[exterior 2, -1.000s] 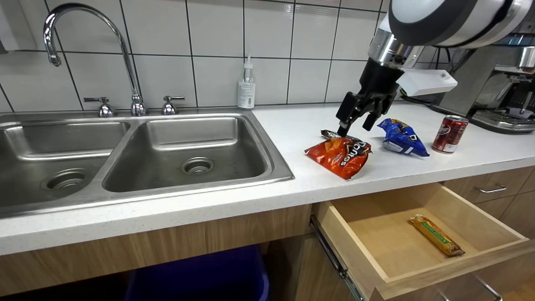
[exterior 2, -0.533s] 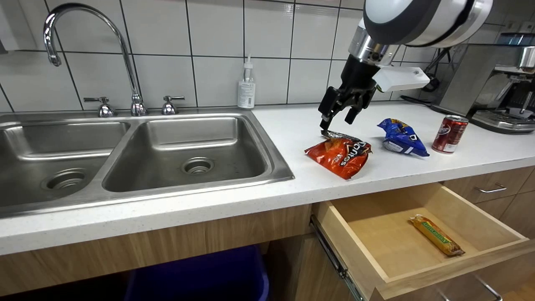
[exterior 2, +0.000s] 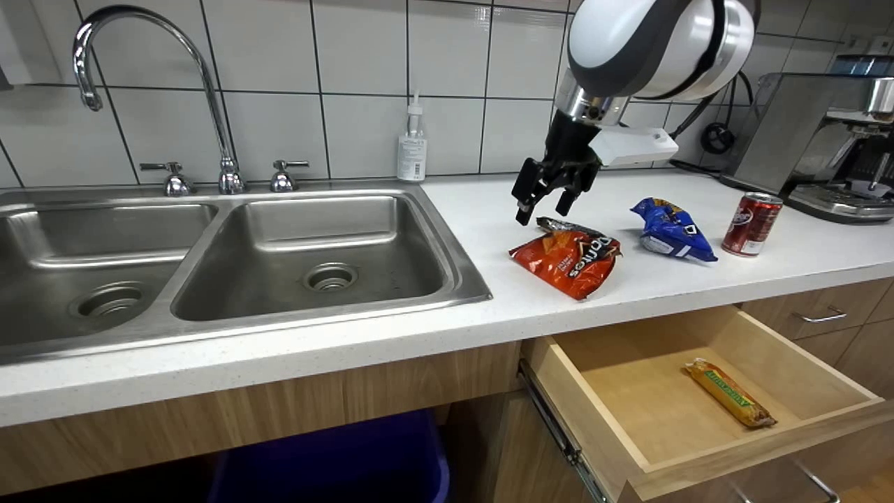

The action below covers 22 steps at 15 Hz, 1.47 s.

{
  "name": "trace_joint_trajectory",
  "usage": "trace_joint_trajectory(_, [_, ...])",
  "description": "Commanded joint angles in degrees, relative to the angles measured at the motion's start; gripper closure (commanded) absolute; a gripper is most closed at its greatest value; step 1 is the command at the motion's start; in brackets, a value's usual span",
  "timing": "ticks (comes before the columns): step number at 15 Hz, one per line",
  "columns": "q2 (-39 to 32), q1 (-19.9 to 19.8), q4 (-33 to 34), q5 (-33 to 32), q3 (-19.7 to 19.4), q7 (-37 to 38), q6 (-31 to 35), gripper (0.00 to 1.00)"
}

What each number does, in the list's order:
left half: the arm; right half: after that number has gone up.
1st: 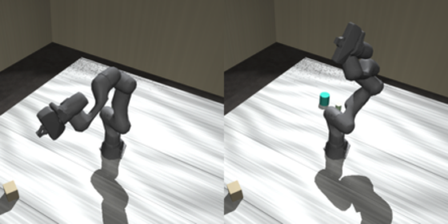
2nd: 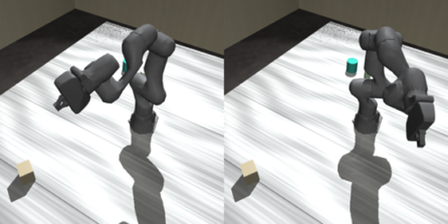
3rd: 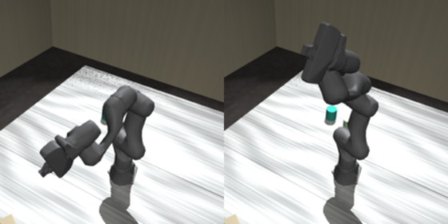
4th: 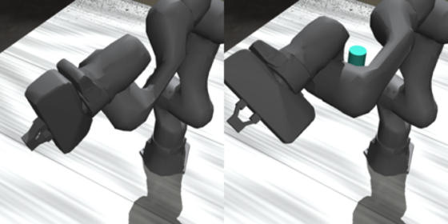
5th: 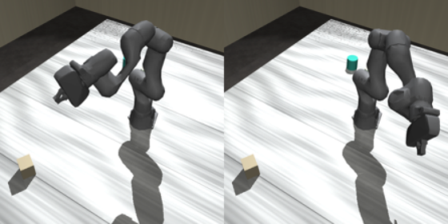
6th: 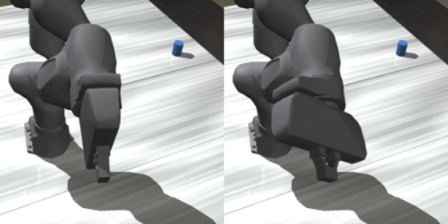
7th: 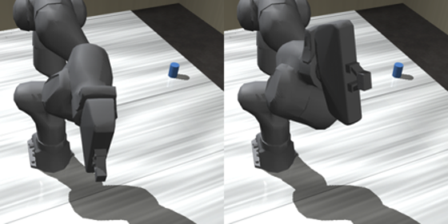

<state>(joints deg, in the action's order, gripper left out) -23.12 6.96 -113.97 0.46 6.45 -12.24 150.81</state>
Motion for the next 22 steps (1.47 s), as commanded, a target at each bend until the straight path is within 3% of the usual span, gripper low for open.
trace_joint_trajectory(1, [-5.26,-0.09,6.77,-1.16,0.52,1.07,-4.15,0.0])
trace_joint_trajectory(5, [-8.56,-0.16,9.76,-1.2,0.52,0.87,-6.67,0.0])
trace_joint_trajectory(9, [-4.94,-0.12,6.18,-1.05,1.18,0.57,-6.54,0.0])
trace_joint_trajectory(22, [-3.01,1.77,3.44,-6.56,-1.17,5.5,-9.7,0.0])
